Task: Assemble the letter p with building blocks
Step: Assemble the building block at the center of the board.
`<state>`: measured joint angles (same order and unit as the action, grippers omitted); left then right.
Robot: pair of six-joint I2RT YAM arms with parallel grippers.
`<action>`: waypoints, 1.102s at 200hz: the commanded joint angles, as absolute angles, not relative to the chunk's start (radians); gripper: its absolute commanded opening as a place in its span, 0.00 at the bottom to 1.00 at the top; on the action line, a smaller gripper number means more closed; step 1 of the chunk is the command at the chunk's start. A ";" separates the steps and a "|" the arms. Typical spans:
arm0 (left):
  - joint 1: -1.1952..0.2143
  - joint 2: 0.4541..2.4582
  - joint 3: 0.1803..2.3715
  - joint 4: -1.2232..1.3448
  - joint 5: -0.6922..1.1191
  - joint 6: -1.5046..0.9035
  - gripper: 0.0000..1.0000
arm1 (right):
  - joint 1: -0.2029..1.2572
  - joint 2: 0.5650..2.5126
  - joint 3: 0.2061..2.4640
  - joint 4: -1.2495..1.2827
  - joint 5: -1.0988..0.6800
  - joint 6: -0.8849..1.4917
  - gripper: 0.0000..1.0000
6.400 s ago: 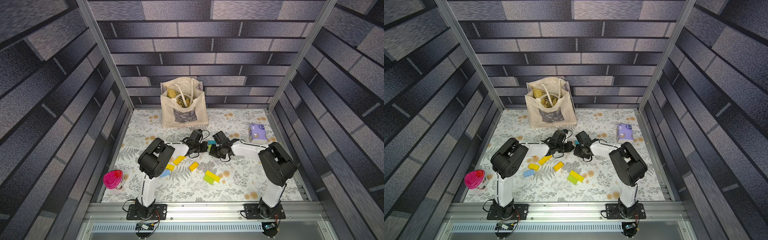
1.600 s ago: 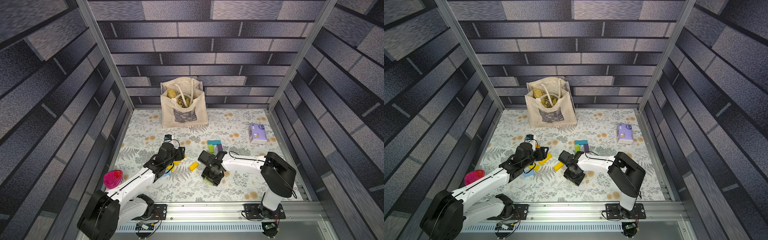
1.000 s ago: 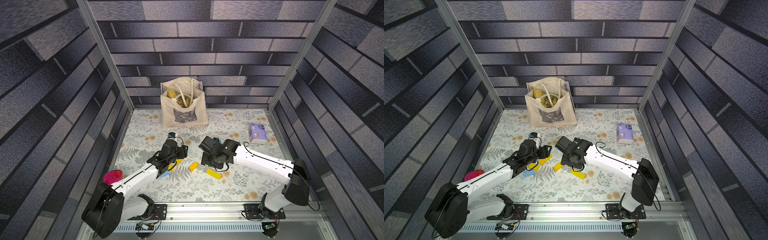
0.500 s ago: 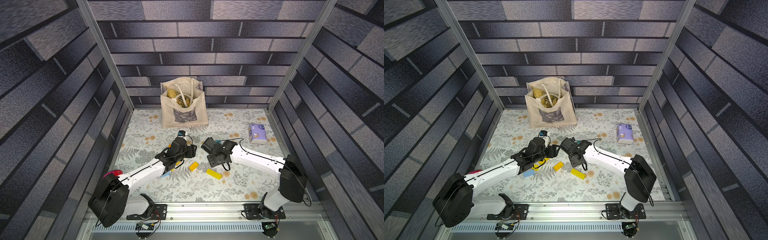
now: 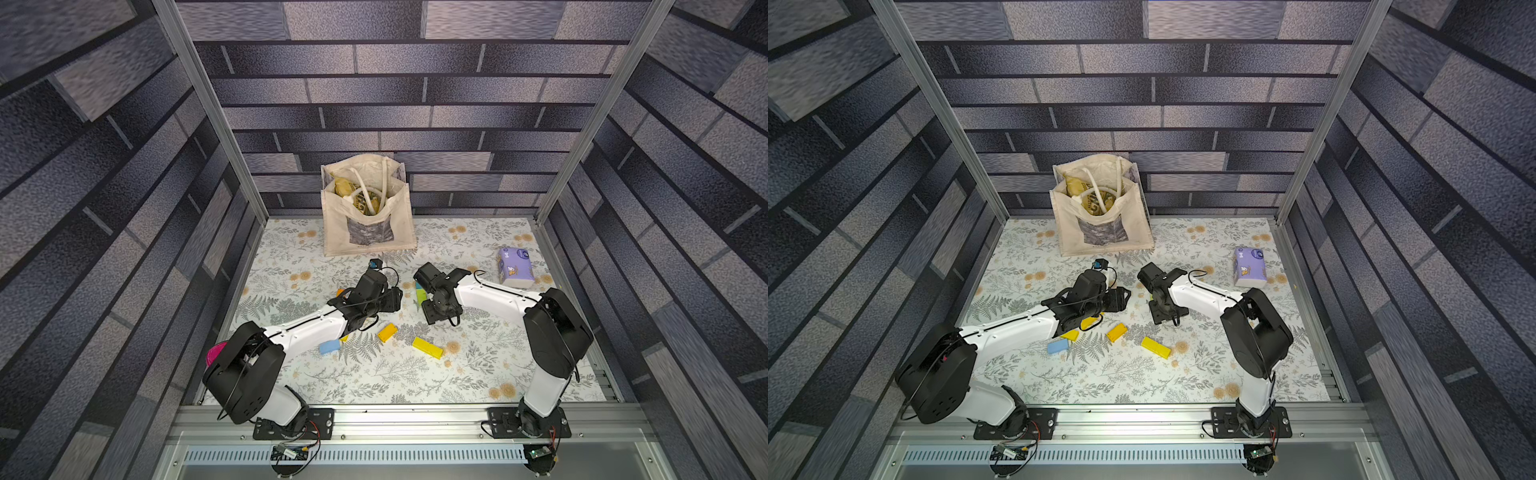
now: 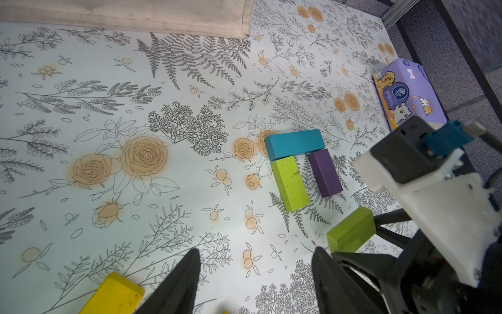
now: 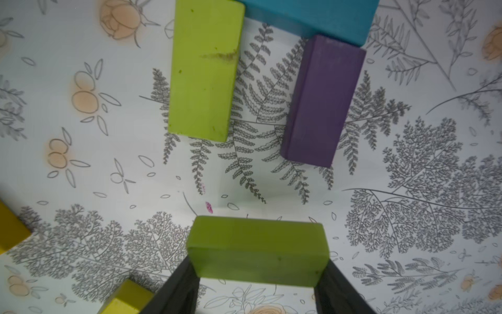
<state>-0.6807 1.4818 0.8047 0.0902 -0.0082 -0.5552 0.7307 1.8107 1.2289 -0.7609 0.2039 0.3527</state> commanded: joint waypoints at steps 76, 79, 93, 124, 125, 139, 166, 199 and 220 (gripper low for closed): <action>-0.691 1.536 0.879 0.098 -0.011 -0.557 0.67 | 0.702 1.898 1.224 -0.705 0.142 0.437 0.54; -0.691 1.538 0.879 0.098 -0.013 -0.556 0.67 | 0.700 1.897 1.225 -0.705 0.143 0.436 0.56; -0.692 1.548 0.883 0.098 -0.013 -0.558 0.68 | 0.699 1.890 1.230 -0.712 0.134 0.439 0.71; -0.691 1.576 0.887 0.111 0.001 -0.572 0.67 | 0.699 1.853 1.230 -0.722 0.117 0.438 0.87; -0.691 1.576 0.887 0.112 0.002 -0.573 0.67 | 0.698 1.851 1.229 -0.723 0.117 0.438 0.88; -0.692 1.583 0.888 0.117 0.016 -0.574 0.67 | 0.697 1.818 1.228 -0.733 0.115 0.437 0.90; -0.698 1.584 0.867 0.132 0.049 -0.580 0.63 | 0.680 1.683 1.173 -0.718 0.093 0.466 0.90; -0.719 1.615 0.833 0.178 0.093 -0.603 0.48 | 0.596 1.599 1.089 -0.656 -0.032 0.505 0.87; -0.738 1.648 0.843 0.193 0.127 -0.609 0.33 | 0.546 1.620 1.043 -0.609 -0.090 0.536 0.79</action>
